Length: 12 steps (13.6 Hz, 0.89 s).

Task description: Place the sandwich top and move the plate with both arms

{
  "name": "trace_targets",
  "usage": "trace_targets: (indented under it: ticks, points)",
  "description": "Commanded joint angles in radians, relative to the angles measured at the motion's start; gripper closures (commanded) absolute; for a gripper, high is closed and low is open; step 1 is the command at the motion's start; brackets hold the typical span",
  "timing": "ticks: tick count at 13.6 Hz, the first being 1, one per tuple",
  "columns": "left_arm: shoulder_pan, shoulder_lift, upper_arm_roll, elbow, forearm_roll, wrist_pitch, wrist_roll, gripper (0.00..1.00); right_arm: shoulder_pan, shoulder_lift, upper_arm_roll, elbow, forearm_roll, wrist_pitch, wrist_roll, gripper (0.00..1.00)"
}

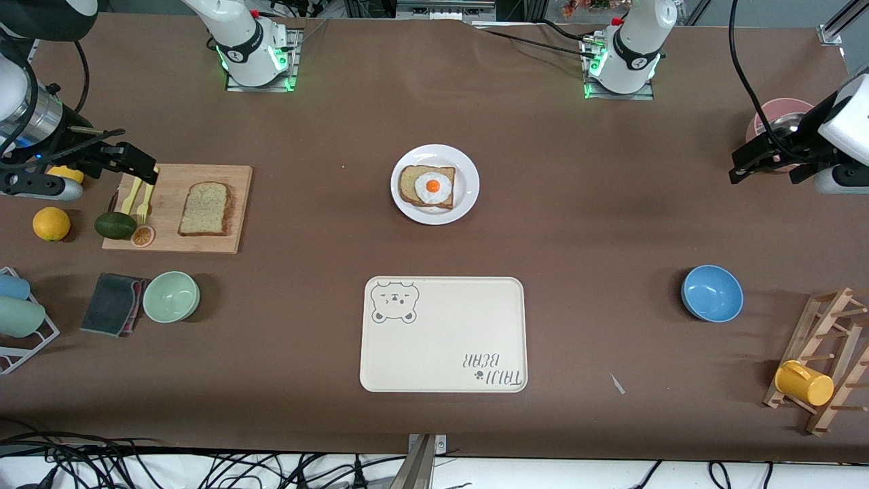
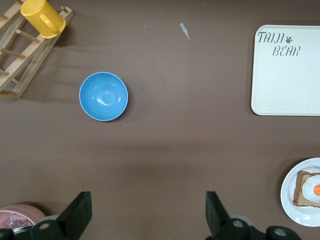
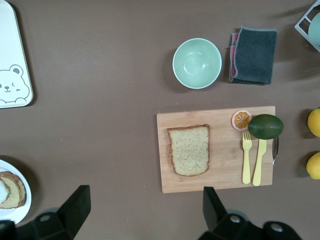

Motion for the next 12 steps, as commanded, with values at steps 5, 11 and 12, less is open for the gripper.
trace_targets:
  ticks: [5,11,12]
  points:
    - [0.004,0.001,0.002,0.013,-0.019,-0.003,0.016,0.0,-0.003,-0.014,0.004,-0.003,-0.006,-0.004,-0.002,0.01]
    - [0.004,0.0,0.002,0.013,-0.019,-0.003,0.016,0.0,-0.003,0.01,0.004,0.001,-0.015,0.01,-0.014,0.01]
    - [0.004,0.001,0.002,0.013,-0.019,-0.003,0.016,0.0,-0.003,0.012,0.004,0.001,-0.009,0.01,-0.014,0.01]
